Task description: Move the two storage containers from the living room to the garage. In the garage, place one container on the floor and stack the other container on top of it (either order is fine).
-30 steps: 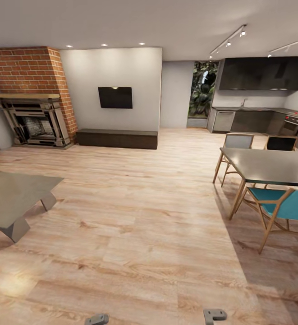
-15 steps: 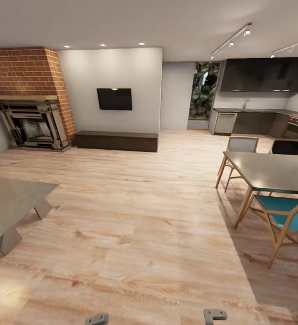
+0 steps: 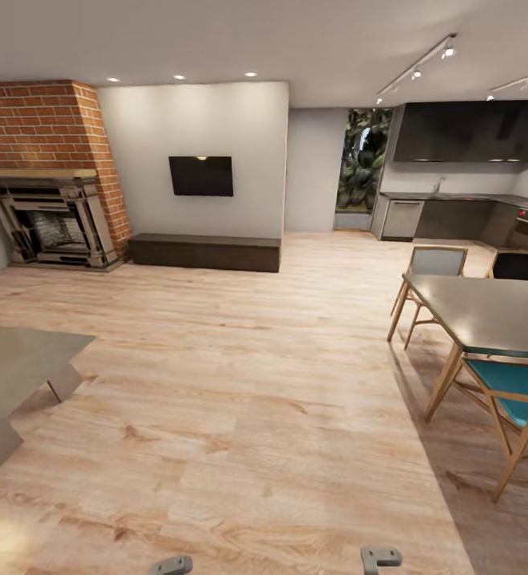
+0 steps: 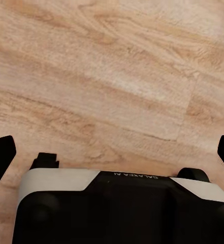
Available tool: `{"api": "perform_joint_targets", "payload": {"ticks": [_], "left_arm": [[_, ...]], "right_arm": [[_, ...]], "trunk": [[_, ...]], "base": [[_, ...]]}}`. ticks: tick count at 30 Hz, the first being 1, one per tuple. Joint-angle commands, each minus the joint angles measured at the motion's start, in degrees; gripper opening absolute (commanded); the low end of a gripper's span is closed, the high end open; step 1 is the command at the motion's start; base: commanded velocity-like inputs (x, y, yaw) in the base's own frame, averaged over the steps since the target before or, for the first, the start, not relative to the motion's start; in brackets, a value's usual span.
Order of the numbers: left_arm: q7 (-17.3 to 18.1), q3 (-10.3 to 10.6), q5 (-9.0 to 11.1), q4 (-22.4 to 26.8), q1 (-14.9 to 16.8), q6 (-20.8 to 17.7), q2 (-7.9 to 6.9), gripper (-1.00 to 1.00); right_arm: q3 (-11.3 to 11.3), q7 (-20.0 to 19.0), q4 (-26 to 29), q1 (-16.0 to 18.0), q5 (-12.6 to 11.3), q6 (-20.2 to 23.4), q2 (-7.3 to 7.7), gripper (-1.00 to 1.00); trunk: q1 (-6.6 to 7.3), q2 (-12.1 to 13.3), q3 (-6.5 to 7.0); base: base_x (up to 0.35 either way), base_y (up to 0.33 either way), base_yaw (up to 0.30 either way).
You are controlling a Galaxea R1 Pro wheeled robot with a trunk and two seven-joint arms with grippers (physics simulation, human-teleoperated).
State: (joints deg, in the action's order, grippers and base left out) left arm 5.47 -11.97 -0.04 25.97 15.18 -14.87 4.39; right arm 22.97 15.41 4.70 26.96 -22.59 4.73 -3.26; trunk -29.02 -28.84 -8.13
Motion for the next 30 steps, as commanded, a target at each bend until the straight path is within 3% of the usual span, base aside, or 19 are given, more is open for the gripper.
{"api": "perform_joint_targets", "payload": {"ticks": [1, 30], "left_arm": [[0.33, -0.45, 0.01, 0.13, 0.02, -0.42, 0.08, 1.0], [0.33, -0.42, 0.05, 0.13, 0.02, -0.42, 0.09, 1.0]], "right_arm": [[0.49, 0.32, 0.13, 0.01, -0.36, 0.4, 0.01, 1.0], [0.49, 0.33, 0.13, 0.02, -0.36, 0.43, 0.01, 1.0]], "trunk": [[-0.06, -0.09, -0.1], [-0.06, -0.09, -0.1]], "base": [[0.333, 0.0, 0.0], [0.333, 0.0, 0.0]]}}
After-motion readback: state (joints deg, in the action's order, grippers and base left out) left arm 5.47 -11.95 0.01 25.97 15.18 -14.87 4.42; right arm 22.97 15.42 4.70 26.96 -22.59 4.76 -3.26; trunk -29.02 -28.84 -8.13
